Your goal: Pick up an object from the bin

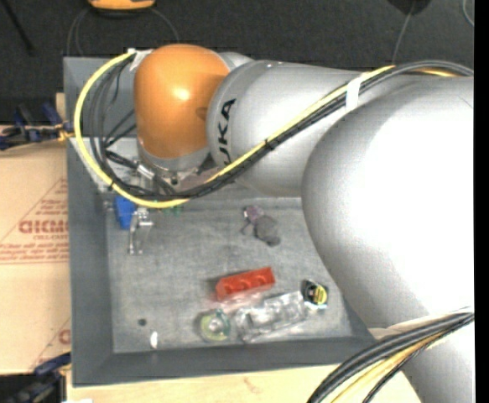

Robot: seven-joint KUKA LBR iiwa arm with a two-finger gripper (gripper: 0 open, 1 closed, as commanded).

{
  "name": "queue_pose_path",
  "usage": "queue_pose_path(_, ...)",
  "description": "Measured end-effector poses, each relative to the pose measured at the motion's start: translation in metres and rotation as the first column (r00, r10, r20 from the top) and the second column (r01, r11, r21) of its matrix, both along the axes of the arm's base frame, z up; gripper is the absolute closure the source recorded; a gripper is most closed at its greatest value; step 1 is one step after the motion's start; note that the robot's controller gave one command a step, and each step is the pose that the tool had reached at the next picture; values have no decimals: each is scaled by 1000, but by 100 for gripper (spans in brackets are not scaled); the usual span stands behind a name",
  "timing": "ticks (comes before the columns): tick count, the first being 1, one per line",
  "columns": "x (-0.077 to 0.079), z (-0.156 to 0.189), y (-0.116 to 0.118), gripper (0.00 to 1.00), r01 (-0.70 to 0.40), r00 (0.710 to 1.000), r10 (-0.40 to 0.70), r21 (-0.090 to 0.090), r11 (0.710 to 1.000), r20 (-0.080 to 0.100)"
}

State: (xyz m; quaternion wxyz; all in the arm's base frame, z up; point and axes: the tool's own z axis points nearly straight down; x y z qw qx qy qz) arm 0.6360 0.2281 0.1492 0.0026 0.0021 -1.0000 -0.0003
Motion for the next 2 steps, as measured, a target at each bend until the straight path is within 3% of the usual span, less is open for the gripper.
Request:
queue_pose_path(1,19,-46,-8,0,-215,976,215,3,977,25)
queue_pose_path(2,15,-54,-10,100,-212,977,212,2,977,11)
